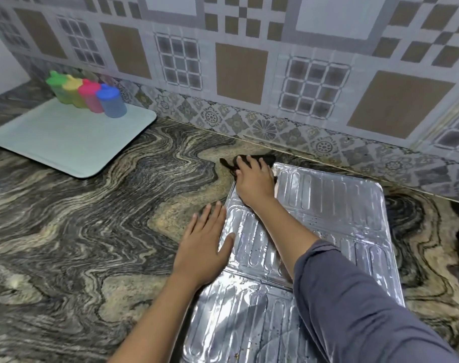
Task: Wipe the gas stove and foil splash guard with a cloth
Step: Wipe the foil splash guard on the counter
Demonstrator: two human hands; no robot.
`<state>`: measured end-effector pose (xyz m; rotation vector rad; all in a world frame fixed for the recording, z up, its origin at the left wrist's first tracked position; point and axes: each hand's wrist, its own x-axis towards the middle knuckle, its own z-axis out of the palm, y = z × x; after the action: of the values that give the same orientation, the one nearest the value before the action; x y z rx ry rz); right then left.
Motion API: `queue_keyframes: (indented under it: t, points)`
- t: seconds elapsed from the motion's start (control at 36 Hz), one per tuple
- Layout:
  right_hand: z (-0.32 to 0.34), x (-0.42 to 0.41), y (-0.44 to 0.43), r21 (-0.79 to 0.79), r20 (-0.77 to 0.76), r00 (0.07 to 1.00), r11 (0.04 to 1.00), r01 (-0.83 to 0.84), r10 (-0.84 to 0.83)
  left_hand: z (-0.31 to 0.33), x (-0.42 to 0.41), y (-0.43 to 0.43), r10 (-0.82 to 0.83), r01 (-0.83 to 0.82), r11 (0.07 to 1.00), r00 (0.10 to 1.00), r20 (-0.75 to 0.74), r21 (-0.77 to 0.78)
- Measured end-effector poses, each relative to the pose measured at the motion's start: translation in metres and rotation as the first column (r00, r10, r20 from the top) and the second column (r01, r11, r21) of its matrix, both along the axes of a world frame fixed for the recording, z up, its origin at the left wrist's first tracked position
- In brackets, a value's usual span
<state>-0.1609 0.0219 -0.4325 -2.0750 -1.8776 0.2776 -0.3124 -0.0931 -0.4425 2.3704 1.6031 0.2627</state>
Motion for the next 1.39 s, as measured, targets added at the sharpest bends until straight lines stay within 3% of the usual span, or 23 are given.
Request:
queue_keyframes:
  t: [0.17, 0.25, 0.53, 0.69, 0.86, 0.97, 1.08, 1.25, 1.31, 1.39]
  points:
    - [0.005, 0.033, -0.006, -0.031, 0.061, 0.939, 0.941, -0.336, 0.337, -0.003, 0.001, 0.0, 0.017, -0.017, 1.0, 1.0, -0.022, 0.023]
    - [0.007, 0.057, -0.015, -0.039, 0.035, 0.934, 0.934, -0.354, 0.356, -0.004, 0.002, 0.0, 0.024, -0.024, 0.999, 1.0, -0.017, 0.025]
    - [0.003, 0.148, -0.078, 0.026, -0.022, 0.992, 0.992, 0.122, -0.122, -0.004, 0.003, -0.001, 0.024, -0.024, 0.999, 1.0, -0.005, 0.023]
    - [-0.004, 0.171, -0.125, 0.069, -0.008, 0.876, 0.874, 0.481, -0.482, -0.005, 0.002, 0.0, 0.013, -0.013, 1.0, 1.0, -0.011, 0.028]
    - [-0.002, 0.117, -0.122, 0.036, -0.09, 0.784, 0.785, 0.618, -0.614, -0.005, 0.001, 0.0, 0.006, -0.006, 1.0, 1.0, 0.002, 0.025]
    - [0.003, 0.072, -0.098, -0.009, -0.109, 0.87, 0.875, 0.484, -0.482, -0.005, 0.001, 0.0, 0.003, -0.004, 1.0, 1.0, 0.02, 0.026]
    - [0.005, 0.026, -0.082, -0.01, -0.05, 0.981, 0.983, 0.185, -0.185, -0.008, 0.0, 0.001, 0.004, -0.004, 1.0, 1.0, 0.029, 0.026]
    - [0.005, 0.021, -0.096, -0.025, 0.029, 0.968, 0.968, -0.248, 0.249, -0.009, 0.001, 0.002, 0.009, -0.009, 1.0, 1.0, -0.017, 0.03]
    - [0.006, 0.039, -0.111, -0.042, 0.007, 0.951, 0.95, -0.309, 0.31, -0.009, 0.001, 0.002, 0.009, -0.008, 1.0, 1.0, -0.017, 0.028]
    - [0.006, 0.072, -0.137, -0.05, 0.011, 0.968, 0.967, -0.251, 0.252, -0.01, 0.0, 0.002, 0.009, -0.009, 1.0, 1.0, -0.003, 0.03]
